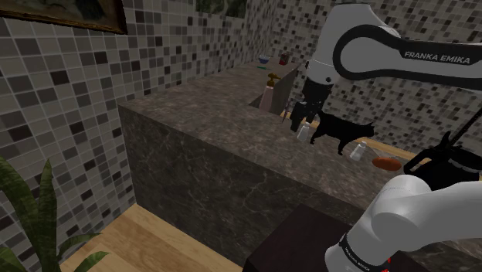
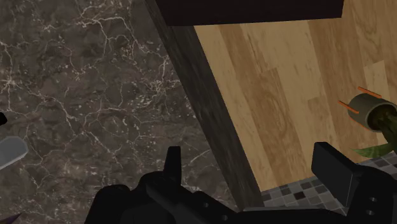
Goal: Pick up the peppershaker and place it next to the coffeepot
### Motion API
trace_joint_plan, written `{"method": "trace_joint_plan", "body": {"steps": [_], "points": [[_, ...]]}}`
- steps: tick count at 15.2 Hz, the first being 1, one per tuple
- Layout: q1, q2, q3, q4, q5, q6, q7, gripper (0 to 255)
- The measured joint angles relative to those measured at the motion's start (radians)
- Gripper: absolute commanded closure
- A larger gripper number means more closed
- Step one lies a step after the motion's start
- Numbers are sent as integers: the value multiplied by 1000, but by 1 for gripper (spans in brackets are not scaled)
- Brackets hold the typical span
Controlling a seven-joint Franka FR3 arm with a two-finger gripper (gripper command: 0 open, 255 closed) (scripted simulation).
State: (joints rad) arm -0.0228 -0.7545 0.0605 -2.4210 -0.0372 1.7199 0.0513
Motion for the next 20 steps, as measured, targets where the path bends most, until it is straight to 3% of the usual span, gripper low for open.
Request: {"method": "trace_joint_plan", "body": {"steps": [8,20], "points": [[-55,67,-116,-22,-71,113,-119,0],[-130,337,-347,37,-136,380,-357,0]]}}
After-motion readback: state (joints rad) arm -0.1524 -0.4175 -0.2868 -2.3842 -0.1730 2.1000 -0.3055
